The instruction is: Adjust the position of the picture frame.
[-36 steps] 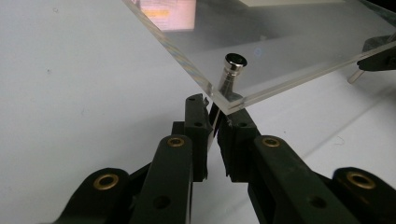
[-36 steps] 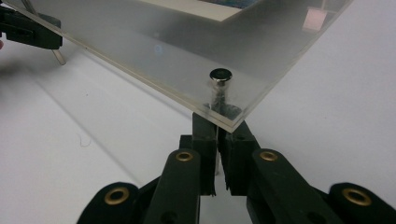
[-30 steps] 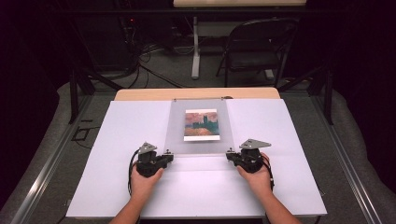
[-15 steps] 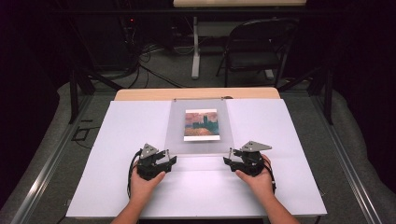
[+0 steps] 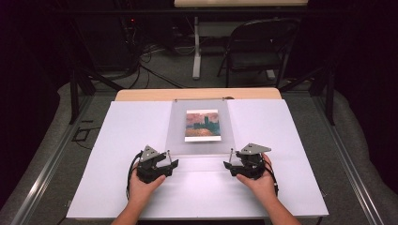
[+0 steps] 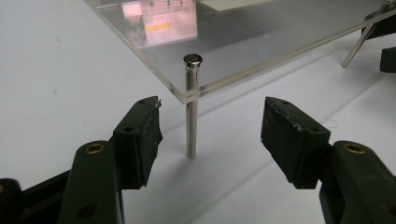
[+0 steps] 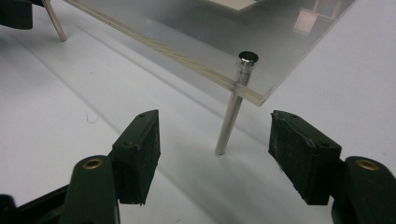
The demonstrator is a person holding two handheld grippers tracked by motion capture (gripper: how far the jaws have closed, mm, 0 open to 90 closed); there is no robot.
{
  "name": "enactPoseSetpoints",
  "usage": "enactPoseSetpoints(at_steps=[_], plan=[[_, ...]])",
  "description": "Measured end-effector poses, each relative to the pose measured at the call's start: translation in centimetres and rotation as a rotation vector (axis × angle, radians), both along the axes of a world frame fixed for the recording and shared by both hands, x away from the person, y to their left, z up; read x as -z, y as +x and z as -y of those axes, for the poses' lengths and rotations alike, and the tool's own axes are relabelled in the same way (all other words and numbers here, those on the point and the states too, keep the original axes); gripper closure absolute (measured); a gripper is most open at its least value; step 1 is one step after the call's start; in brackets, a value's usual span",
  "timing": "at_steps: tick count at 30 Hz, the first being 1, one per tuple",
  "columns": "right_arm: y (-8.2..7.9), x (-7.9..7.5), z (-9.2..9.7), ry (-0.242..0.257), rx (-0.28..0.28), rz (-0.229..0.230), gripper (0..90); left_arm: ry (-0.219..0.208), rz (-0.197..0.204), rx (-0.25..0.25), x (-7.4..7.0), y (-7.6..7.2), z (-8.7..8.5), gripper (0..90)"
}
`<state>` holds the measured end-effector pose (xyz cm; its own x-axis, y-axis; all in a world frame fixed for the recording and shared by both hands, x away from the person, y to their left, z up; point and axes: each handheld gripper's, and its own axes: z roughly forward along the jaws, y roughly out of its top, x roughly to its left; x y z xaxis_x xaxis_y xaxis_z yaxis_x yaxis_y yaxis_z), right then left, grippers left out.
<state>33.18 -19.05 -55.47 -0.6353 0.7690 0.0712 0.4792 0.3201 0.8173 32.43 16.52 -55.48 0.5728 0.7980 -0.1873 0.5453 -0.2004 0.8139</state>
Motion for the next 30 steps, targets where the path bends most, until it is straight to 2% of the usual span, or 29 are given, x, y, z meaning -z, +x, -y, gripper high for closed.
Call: enactPoseSetpoints(at_steps=[4,9,12,13,15,16,19,24,30], plan=[[-0.2,-0.4,0.2,-0.006,-0.004,-0.003,34.0,-0.019,-0.007,0.012,-0.4,-0.3,-0.4,37.9],[-0.9,-1.0,0.4,-0.028,-0.022,-0.032,35.4,-0.031,-0.028,0.039,-1.0,-1.1,-0.7,37.9],[-1.4,-1.5,0.5,-0.023,-0.028,-0.029,35.7,-0.01,-0.021,0.052,-1.3,-1.7,-1.0,37.9],[-1.7,-1.6,0.7,-0.018,-0.037,-0.046,35.9,0.0,-0.015,0.055,-1.4,-2.1,-1.2,37.9],[-1.8,-1.6,0.7,-0.02,-0.039,-0.05,36.4,0.005,-0.017,0.058,-1.5,-2.2,-1.4,37.9],[-2.0,-1.6,0.8,-0.013,-0.042,-0.065,37.2,0.004,-0.014,0.056,-1.5,-2.3,-1.6,38.0],[-2.1,-1.6,0.9,-0.023,-0.011,-0.051,38.1,-0.03,-0.025,0.041,-1.7,-2.4,-2.2,38.6],[-2.1,-2.0,1.5,0.004,0.005,-0.056,38.1,-0.059,-0.035,0.013,-2.2,-2.4,-3.0,40.2],[-2.4,-2.9,2.2,-0.003,0.014,-0.043,37.2,-0.045,-0.026,0.022,-3.1,-2.5,-3.5,40.4]])
